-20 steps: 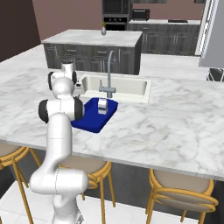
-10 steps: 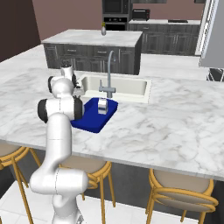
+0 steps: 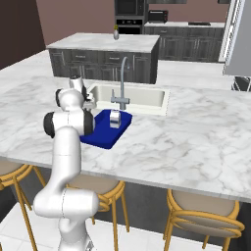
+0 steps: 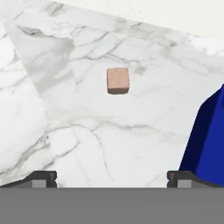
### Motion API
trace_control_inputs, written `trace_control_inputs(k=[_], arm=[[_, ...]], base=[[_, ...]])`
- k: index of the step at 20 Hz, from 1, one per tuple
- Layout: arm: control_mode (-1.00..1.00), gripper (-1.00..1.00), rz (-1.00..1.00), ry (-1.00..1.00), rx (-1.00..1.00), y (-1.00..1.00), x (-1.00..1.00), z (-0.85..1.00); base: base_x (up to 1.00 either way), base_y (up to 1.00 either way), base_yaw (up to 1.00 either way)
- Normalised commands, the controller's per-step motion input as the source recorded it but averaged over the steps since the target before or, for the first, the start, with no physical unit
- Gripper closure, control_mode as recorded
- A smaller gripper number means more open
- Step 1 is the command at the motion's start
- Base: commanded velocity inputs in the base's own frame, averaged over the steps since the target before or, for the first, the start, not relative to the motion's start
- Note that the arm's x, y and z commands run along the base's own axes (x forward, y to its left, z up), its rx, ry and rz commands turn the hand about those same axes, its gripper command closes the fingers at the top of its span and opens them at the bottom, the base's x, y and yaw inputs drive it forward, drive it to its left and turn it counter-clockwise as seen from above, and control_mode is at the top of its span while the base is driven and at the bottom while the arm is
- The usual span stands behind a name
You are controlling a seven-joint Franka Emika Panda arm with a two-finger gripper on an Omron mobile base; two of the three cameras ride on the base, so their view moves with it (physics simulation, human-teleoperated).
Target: Take out the milk from the fridge and place it on the tray on the counter. Then take the sugar cube near the tray and place it in the tray.
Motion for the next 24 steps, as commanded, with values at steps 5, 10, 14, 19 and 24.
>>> trace_control_inputs(k=[5,10,14,19,24], arm=[[-1.00,-1.00,-0.04,0.03,0.00,0.00,0.22,-0.10],[-1.00,-1.00,-0.02,0.02,0.00,0.05,0.18,-0.06],[-1.00,-1.00,-0.02,0.03,0.00,0.08,0.11,0.00],[-1.00,-1.00,-0.02,0.03,0.00,0.01,0.02,0.00],[-1.00,-1.00,-0.02,0.02,0.00,0.00,0.00,-0.07]], base=[[0.00,0.00,0.00],[0.00,0.00,0.00],[0.00,0.00,0.00],[0.00,0.00,0.00],[0.00,0.00,0.00]])
